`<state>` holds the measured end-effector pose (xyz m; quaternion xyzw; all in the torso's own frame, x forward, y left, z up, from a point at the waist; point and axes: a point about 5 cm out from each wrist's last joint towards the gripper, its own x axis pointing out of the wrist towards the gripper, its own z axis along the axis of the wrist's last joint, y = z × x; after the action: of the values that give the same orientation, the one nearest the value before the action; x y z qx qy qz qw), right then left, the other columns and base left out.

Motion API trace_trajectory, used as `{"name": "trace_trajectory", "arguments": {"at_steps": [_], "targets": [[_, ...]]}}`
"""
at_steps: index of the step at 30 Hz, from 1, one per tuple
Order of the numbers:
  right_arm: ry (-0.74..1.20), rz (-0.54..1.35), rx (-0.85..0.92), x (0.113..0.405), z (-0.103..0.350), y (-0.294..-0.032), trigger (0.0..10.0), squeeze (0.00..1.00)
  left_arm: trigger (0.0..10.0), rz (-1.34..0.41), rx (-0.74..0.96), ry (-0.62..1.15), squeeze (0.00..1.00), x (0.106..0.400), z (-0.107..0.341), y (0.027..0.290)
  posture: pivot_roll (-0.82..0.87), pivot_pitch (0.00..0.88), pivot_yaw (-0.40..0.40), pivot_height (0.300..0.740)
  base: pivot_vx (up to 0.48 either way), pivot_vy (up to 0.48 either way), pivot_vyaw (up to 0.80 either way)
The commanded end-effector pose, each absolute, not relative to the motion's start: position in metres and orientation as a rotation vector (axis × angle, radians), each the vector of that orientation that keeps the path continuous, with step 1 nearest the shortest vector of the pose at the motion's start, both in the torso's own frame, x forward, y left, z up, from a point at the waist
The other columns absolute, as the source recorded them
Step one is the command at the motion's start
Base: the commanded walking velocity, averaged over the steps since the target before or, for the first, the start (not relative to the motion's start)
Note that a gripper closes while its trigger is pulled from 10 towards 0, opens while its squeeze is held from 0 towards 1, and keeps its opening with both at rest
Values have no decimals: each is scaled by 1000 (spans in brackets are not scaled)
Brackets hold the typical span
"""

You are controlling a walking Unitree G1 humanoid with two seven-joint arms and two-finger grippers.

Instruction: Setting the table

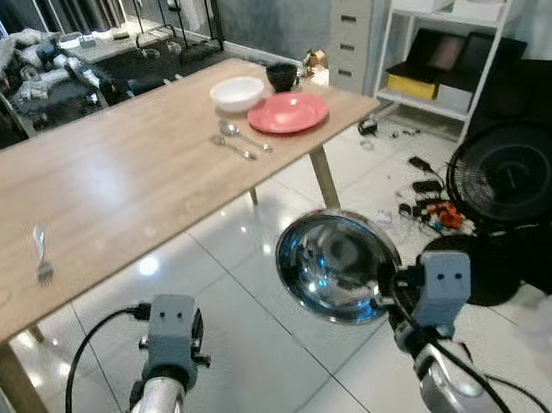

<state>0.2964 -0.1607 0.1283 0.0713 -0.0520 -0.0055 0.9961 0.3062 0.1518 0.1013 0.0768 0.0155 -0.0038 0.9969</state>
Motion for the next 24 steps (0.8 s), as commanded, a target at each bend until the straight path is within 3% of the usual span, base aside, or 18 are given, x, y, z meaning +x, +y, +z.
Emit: {"name": "trace_trajectory", "arguments": {"at_steps": [1, 17, 24], "targets": [[-158, 25, 171, 297, 143, -152, 10000, 0, 10000, 17, 178, 46, 0, 302, 99, 162, 9, 71, 102, 740, 480, 0, 0], [-243, 113, 188, 303, 172, -135, 10000, 0, 10000, 126, 374, -266, 0, 303, 163, 177, 27, 58, 94, 740, 480, 0, 0], [-239, 118, 189, 302, 173, -135, 10000, 0, 10000, 176, 370, -311, 0, 304, 176, 179, 24, 51, 92, 740, 480, 0, 0]]}}
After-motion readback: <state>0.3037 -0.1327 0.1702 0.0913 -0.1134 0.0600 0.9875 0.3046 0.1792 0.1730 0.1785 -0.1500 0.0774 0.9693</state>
